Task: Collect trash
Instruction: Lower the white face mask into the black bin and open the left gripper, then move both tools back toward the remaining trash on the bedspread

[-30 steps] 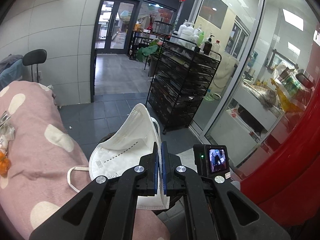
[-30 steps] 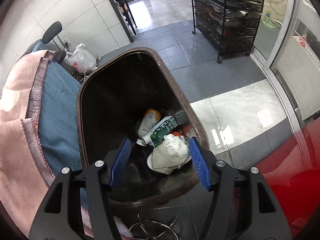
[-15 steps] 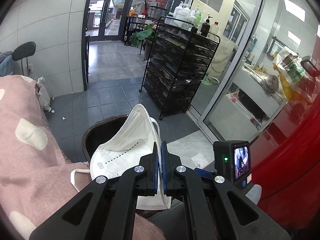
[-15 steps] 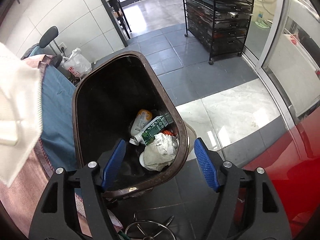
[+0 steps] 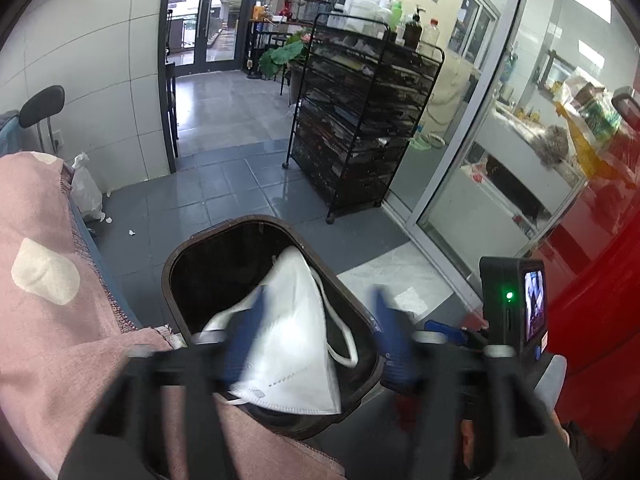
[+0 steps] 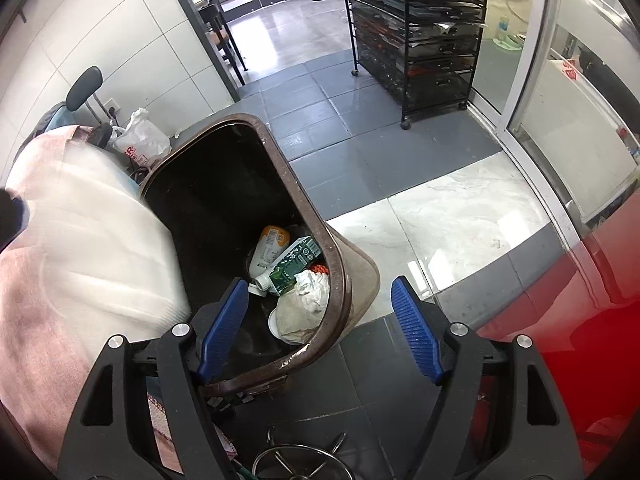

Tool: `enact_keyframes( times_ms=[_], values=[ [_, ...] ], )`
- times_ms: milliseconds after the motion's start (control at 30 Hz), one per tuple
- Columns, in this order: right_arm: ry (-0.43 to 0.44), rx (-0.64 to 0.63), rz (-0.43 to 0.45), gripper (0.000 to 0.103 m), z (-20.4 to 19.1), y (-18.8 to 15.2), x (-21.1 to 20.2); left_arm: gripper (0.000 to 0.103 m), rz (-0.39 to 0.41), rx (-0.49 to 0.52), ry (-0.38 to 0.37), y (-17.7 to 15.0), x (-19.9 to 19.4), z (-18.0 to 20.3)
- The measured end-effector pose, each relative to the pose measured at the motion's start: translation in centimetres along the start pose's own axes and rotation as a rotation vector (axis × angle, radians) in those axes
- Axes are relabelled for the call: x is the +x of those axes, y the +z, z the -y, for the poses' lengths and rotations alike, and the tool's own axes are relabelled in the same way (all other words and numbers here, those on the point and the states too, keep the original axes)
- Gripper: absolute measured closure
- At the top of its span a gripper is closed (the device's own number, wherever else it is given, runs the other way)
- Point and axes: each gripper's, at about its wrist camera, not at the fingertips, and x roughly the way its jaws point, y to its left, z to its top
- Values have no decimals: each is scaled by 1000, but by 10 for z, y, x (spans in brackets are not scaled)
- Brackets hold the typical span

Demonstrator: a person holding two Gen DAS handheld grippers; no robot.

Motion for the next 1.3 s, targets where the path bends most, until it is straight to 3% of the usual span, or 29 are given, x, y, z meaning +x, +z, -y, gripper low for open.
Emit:
enact_keyframes(
  times_ms=[300, 400, 467, 733, 900, 1300],
  values=[
    [37, -22, 51, 29, -14, 1, -18, 10, 107, -42, -6, 3, -38, -3],
    [68, -26, 95, 21, -20, 2, -31, 6, 167, -53, 8, 1, -61, -6],
    [82, -32, 123, 20, -26, 2, -40, 6, 202, -51, 18, 1, -74, -6],
    [178, -125, 235, 16, -64, 7, -80, 6, 310, 10, 134, -6, -133, -15],
    [227, -175, 264, 16, -97, 5, -97, 6, 321, -14, 176, -14, -158, -36],
    [365, -364, 275, 14, -184, -6, -123, 6, 347, -185, 337, -64, -211, -111]
  ],
)
